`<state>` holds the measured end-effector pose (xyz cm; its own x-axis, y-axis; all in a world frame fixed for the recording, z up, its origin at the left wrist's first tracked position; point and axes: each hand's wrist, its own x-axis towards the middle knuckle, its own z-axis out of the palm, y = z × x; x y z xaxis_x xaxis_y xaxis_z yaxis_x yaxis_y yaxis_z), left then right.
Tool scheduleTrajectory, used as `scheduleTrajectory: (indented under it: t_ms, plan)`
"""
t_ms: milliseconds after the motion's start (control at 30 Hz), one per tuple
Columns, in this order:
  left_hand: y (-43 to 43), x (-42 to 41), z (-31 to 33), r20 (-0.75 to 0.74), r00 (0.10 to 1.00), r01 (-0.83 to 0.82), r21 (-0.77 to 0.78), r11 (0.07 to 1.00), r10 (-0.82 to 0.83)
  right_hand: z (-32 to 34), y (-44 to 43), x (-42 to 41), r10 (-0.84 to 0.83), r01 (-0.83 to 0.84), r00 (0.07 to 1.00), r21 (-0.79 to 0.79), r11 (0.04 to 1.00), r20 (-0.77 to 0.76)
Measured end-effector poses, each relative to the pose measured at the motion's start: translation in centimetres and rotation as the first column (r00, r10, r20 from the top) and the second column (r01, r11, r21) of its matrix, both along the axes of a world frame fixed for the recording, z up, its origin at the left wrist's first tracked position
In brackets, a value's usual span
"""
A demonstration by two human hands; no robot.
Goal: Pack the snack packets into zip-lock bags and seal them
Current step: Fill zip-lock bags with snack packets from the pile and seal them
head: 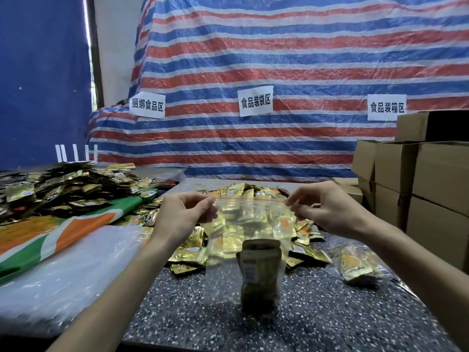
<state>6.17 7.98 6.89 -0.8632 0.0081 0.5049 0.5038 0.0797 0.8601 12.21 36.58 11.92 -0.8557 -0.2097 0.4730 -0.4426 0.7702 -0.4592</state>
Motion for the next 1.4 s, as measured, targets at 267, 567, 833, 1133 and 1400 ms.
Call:
scheduleTrajectory:
  t_ms: [267,567,833,1133,1400]
  plan:
    - [0.0,1.0,0.9,-0.170,0.969,-0.213,-0.190,0.958,0.181,0.3,-0.2,0.0,0.015,-0.019,0.999,-0.063,0.998,-0.048]
    - [0.8,2.1,0.4,-0.156,0.982,-0.141,-0.236,0.961,0.106,0.3,-0.5,-1.0,-0.067,0.060,0.996,-0.112,0.992,-0.066]
    - [2.4,2.4,0.6,-0.208,0.970,-0.177,-0.267,0.947,0.123,0.5,-5.2,-1.1,0.055,-0.032,0.992,0.196,0.980,-0.115]
    - [2.5,2.9,1.0,-0.343,0.936,-0.204,-0.356,0.912,0.076,1.5,-9.1,-3.0,0.229,-0.219,0.972,0.168,0.961,-0.047]
    - [2.5,2.8,1.0,-0.356,0.929,-0.219,-0.318,0.923,0.098,1.6,-9.0,-3.2,0.202,-0.181,0.975,0.203,0.962,-0.089]
